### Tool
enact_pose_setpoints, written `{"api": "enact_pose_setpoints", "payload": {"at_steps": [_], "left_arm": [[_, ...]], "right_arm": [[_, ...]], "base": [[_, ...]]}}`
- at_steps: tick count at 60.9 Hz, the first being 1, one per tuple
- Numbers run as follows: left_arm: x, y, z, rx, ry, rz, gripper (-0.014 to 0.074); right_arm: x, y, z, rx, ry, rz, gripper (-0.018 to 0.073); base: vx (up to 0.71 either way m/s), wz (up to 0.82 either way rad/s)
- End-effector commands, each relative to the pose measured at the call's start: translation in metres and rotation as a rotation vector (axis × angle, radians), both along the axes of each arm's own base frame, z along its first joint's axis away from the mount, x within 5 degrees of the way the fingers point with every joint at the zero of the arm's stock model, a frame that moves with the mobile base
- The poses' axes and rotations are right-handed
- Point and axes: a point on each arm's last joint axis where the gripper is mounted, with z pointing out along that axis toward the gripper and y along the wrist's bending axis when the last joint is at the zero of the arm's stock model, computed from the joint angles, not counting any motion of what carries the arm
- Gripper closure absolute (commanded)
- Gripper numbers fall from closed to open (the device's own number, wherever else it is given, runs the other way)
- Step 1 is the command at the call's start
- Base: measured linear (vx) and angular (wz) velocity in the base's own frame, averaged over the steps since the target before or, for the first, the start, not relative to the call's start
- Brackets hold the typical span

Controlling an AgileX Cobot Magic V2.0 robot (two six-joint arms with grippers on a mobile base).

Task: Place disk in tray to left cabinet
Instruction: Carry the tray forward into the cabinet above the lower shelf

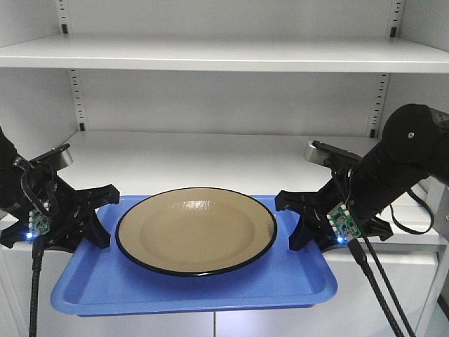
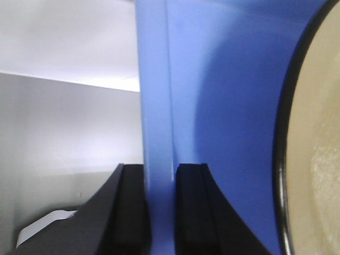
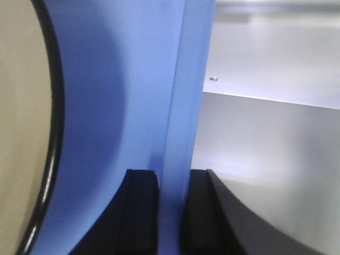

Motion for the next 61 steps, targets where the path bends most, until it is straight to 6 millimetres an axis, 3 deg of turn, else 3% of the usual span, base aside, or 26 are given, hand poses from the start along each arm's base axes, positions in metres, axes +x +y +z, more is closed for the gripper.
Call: {"api": "enact_pose_setpoints", "payload": {"at_steps": [1, 61], "left_arm": [[-0.0169, -0.0247, 0.0434, -0.232, -0.089, -0.023, 0.0596], [-0.0169, -0.0247, 0.0434, -0.232, -0.089, -0.023, 0.0596]], "right_arm": [[-0.0142, 0.0217, 0.0441, 0.225, -0.115, 0.021, 0.0565], [-0.0142, 0.0217, 0.0441, 0.225, -0.115, 0.021, 0.0565]], "base": [[0.22, -0.11], [0.18, -0.05]]}}
